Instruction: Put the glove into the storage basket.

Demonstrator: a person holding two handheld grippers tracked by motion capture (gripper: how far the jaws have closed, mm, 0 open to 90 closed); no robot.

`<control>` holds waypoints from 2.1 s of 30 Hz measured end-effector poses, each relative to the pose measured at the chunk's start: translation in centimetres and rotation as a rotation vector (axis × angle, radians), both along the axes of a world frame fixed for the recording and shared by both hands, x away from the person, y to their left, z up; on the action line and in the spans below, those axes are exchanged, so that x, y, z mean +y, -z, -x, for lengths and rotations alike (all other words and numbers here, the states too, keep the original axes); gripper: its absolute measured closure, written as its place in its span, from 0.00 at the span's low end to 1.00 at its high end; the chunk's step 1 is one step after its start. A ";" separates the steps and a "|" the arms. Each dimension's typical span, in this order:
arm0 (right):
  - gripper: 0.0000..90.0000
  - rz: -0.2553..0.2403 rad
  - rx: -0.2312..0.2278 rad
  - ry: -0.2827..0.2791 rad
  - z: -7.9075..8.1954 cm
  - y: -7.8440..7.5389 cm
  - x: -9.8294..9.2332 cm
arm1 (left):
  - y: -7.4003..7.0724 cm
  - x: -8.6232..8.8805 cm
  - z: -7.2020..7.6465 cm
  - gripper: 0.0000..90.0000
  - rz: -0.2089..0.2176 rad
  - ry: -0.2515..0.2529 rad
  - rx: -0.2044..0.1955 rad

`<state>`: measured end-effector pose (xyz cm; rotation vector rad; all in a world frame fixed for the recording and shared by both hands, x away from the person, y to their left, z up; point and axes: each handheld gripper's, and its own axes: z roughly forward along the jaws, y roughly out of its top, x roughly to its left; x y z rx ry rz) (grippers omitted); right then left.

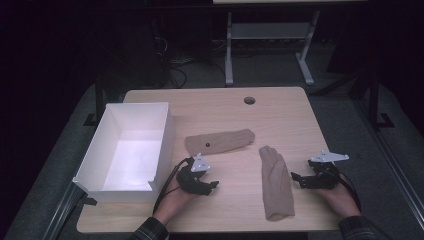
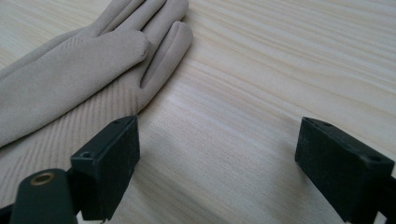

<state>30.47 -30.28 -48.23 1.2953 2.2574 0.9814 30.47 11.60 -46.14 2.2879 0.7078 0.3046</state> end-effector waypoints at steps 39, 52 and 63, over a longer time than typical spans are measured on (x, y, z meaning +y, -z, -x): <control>0.15 0.001 -0.005 -0.019 0.0 0.0 0.1 | -2.7 -1.1 -14.1 1.00 -0.111 -0.382 -0.043; 0.15 -0.001 -0.006 -0.024 0.0 0.0 0.1 | -0.4 -1.7 -15.7 1.00 -0.200 -0.392 0.009; 0.15 0.001 -0.006 -0.026 0.0 0.0 0.1 | -0.7 -1.9 -13.6 1.00 -0.205 -0.349 0.052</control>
